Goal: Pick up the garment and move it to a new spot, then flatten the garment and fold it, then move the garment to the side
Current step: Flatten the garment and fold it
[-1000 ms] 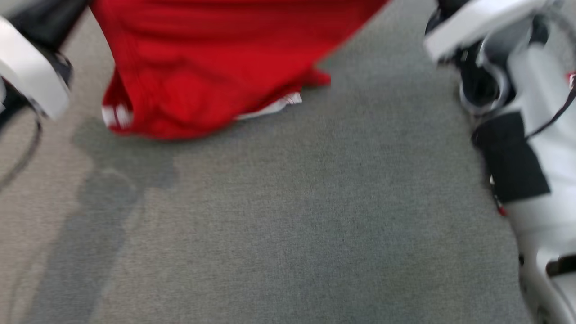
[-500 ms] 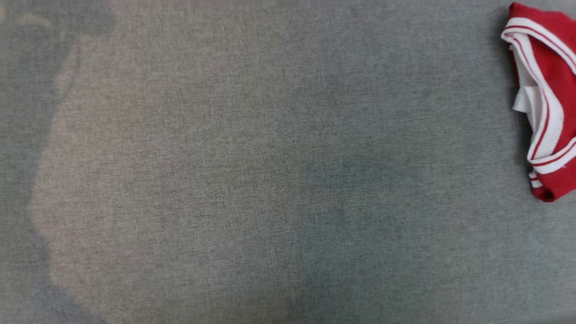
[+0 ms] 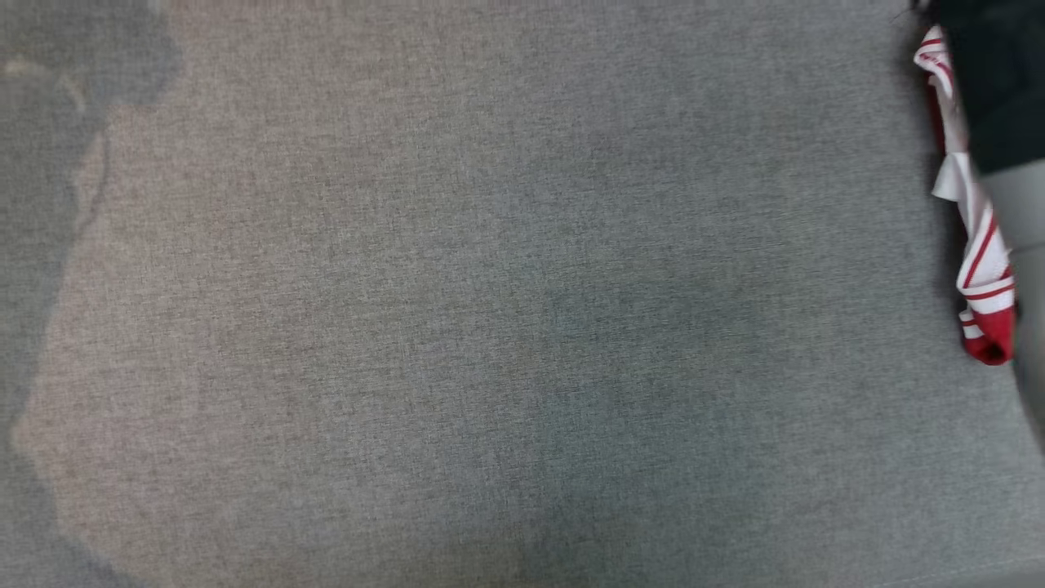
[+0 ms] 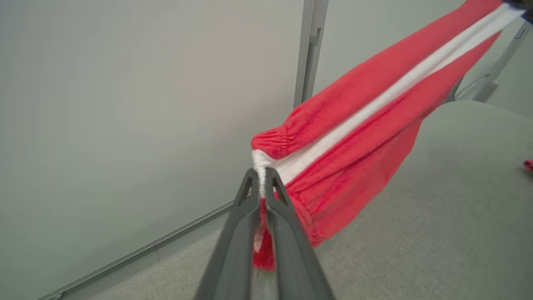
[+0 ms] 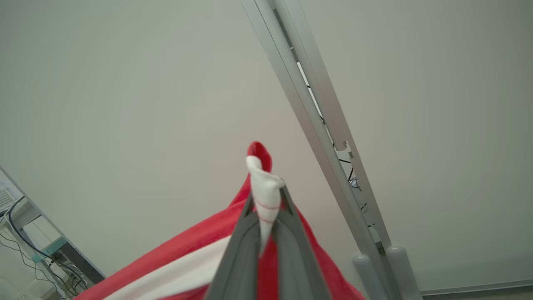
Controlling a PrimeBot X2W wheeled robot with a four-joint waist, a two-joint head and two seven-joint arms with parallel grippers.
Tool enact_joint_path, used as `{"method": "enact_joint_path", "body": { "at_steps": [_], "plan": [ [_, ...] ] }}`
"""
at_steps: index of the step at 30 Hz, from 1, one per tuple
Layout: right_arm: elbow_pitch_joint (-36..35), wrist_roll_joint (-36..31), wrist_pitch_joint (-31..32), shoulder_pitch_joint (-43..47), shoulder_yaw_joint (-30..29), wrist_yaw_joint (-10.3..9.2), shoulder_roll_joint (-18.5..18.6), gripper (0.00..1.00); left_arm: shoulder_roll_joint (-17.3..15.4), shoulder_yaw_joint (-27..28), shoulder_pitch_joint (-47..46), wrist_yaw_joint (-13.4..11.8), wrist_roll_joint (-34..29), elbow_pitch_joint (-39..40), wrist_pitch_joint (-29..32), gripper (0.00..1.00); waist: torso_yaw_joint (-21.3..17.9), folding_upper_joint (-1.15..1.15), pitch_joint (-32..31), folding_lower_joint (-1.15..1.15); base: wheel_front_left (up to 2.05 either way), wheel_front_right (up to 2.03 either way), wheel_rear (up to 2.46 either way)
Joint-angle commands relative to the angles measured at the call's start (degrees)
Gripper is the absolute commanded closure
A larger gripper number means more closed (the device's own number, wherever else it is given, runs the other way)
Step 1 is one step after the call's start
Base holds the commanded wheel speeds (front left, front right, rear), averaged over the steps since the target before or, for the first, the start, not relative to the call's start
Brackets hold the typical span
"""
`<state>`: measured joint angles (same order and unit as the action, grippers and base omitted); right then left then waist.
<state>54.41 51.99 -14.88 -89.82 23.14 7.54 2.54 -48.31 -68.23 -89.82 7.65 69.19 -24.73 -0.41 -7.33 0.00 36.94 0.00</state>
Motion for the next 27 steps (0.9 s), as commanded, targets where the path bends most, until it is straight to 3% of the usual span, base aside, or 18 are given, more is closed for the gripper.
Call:
{"method": "enact_joint_path", "body": {
  "at_steps": [1, 7, 13, 19, 26, 27],
  "plan": [
    [-0.1, -0.23, -0.45, 1.81, 0.42, -0.08, 0.69, 1.0, -1.06, -0.65, 1.35, -0.3, 0.78, -0.07, -0.51, 1.0, -0.27, 0.0, -0.9, 0.0, 0.0, 0.0, 0.0],
    [-0.89, -1.18, -0.36, 13.54, 3.73, -0.06, 0.73, 1.0, -3.38, -4.1, 10.77, -0.31, 1.89, 0.16, -4.85, 1.0, -0.76, 0.0, -7.51, 0.0, 0.0, 0.0, 0.0],
    [-0.49, -0.7, 4.53, 25.74, 6.53, -0.07, 1.95, 1.0, -3.01, -4.76, 23.36, -0.62, 3.4, 2.87, -6.31, 1.0, -0.6, 0.0, -15.69, 0.0, 0.0, 0.0, 0.0],
    [-5.02, 0.55, 8.32, 38.87, 7.31, -0.07, 5.55, 1.0, -1.97, -5.01, 35.94, -4.07, 5.88, 10.53, -7.4, 1.0, -0.09, 0.0, -22.96, 0.0, 0.0, 0.0, 0.0],
    [-13.6, 1.01, 15.47, 53.46, 5.16, -0.07, 11.08, 1.0, -3.43, -5.09, 48.25, -10.28, 6.14, 21.92, -3.34, 1.0, 0.21, 0.0, -28.61, 0.0, 0.0, 0.0, 0.0],
    [-13.6, 1.01, 15.47, 53.46, 5.16, -0.07, 11.08, 1.0, -3.43, -5.09, 48.25, -10.28, 6.14, 21.92, -3.34, 1.0, 0.21, 0.0, -28.61, 0.0, 0.0, 0.0, 0.0]
  ]
}}
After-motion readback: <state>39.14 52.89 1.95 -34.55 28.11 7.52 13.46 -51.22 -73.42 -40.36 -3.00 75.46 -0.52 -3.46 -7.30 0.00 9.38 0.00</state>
